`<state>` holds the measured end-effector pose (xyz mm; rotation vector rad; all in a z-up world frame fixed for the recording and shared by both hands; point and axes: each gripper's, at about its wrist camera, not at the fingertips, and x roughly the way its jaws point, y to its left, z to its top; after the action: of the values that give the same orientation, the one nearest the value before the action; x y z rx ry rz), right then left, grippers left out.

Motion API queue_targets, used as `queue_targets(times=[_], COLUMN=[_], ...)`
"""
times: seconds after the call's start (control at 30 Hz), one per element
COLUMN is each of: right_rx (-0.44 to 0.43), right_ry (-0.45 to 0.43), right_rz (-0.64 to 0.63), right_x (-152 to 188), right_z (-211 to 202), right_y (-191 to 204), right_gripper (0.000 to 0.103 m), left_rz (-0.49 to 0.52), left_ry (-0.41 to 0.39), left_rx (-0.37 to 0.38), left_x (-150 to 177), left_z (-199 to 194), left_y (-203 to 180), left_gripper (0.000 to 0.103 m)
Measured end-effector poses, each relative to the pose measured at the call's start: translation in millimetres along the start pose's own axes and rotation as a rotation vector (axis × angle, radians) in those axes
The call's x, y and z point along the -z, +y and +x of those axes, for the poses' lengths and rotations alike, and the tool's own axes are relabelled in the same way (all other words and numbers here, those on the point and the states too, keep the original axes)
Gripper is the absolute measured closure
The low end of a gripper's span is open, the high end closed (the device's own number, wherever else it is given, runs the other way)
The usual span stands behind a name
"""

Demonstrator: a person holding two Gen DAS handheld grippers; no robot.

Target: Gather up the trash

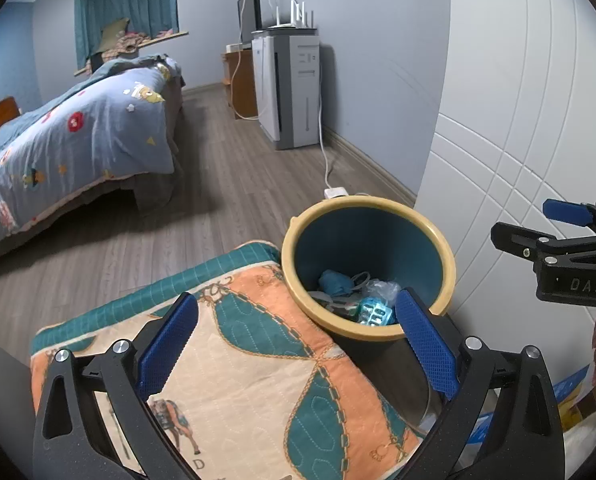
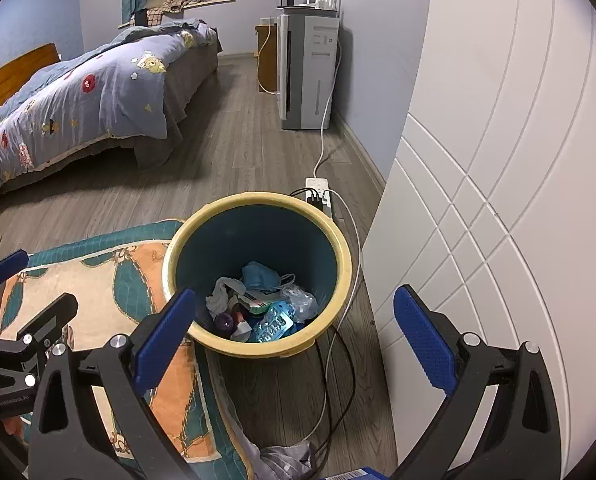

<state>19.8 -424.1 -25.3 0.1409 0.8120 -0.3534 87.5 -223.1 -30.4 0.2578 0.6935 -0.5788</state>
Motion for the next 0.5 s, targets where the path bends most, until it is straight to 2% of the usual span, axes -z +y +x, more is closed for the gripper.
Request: queue_targets(times=[0.5], right_rx=[0.005], right_ry=[0.0], right_rz=[0.003], right_x=[1.0], right_z=[0.4], right_y=[-2.6], right_gripper=[0.006], left_rz=[0.002], left_ry=[0.001], left_rx=[0.002], left_x=[0.4], left_z=[0.2], left_y=[-0.6], left_gripper=[0.005])
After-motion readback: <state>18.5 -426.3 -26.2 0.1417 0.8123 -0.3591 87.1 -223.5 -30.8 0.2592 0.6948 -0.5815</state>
